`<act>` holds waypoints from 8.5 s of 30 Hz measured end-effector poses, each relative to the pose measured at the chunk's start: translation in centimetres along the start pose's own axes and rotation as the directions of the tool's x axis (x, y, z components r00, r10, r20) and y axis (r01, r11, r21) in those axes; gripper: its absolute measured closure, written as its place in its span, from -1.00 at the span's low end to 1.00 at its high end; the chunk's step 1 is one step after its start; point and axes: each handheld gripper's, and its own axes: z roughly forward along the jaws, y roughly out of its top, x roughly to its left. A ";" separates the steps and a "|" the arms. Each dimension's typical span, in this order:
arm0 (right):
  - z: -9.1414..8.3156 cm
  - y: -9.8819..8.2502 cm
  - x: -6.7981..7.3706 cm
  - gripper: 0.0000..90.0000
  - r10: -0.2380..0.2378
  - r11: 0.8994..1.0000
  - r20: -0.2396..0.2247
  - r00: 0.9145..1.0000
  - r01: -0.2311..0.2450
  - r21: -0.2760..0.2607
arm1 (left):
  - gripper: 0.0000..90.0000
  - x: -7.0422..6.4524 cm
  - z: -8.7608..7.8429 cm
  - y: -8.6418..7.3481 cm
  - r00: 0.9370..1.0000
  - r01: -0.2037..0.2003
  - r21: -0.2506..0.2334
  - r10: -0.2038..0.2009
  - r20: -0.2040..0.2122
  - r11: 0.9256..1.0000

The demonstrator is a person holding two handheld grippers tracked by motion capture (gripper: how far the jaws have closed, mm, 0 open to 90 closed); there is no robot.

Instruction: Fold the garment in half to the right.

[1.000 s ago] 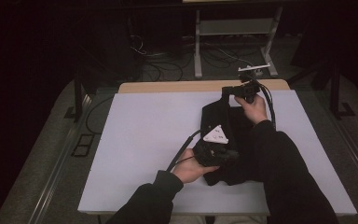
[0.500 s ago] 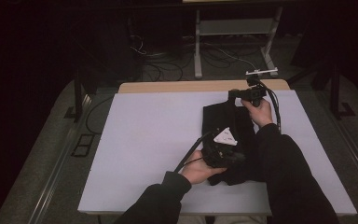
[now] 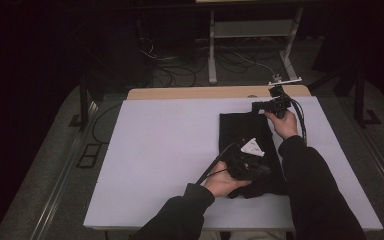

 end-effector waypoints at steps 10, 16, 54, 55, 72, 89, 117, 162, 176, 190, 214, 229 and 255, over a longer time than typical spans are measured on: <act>0.4 -0.7 -1.2 0.84 0.027 1.000 0.003 1.000 -0.027 0.016 | 0.89 0.3 0.9 0.3 1.000 0.005 0.019 -0.005 0.010 1.000; 0.3 -1.1 -1.8 0.84 0.023 1.000 0.019 1.000 -0.023 0.021 | 0.89 0.2 1.5 0.6 1.000 -0.004 0.032 0.004 0.011 0.999; -8.3 -3.8 -2.6 -1.00 0.024 0.999 0.105 0.994 -0.019 -0.050 | 0.90 -1.1 5.8 2.6 0.998 -0.054 0.150 0.050 0.028 0.987; -8.5 -4.0 -2.6 -1.00 0.024 0.998 0.104 0.994 -0.019 -0.054 | 0.89 -1.0 6.0 2.6 0.997 -0.071 0.157 0.069 0.023 0.985; -11.0 -6.0 -2.5 -1.00 0.017 0.995 0.077 0.997 -0.009 -0.104 | 0.64 -0.9 7.0 3.0 0.996 -0.037 0.222 0.017 0.088 0.974; -12.5 -7.1 -2.7 -1.00 0.009 0.992 0.073 0.997 0.001 -0.129 | -0.45 0.0 3.1 3.9 0.999 0.010 0.058 -0.013 0.044 0.998; -15.3 -9.3 -1.0 -1.00 -0.060 0.988 0.052 0.997 0.067 -0.140 | -1.00 1.8 -1.2 2.3 0.997 -0.032 -0.015 0.031 -0.068 0.999; -17.9 -15.2 1.3 -1.00 -0.105 0.984 0.018 0.994 0.106 -0.145 | -1.00 3.3 -8.4 -2.6 0.984 -0.013 -0.086 -0.003 -0.179 0.996; -18.6 -16.9 1.2 -1.00 -0.103 0.984 0.019 0.995 0.104 -0.148 | -1.00 3.5 -11.0 -5.2 0.977 0.030 -0.124 -0.055 -0.207 0.992; -19.0 -18.5 1.4 -1.00 -0.116 0.980 0.023 0.993 0.118 -0.160 | -1.00 3.5 -15.0 -8.0 0.957 0.046 -0.163 -0.090 -0.275 0.986; -19.0 -18.9 1.4 -1.00 -0.109 0.980 0.026 0.994 0.112 -0.166 | -1.00 4.1 -19.9 -12.9 0.920 0.092 -0.232 -0.172 -0.353 0.968; -18.8 -18.9 1.4 -1.00 -0.108 0.982 0.029 0.994 0.112 -0.156 | -1.00 4.5 -23.1 -16.2 0.876 0.129 -0.284 -0.243 -0.417 0.950; -18.3 -18.8 1.4 -1.00 -0.119 0.982 0.019 0.993 0.121 -0.143 | -1.00 4.6 -27.0 -21.7 0.772 0.193 -0.366 -0.371 -0.517 0.910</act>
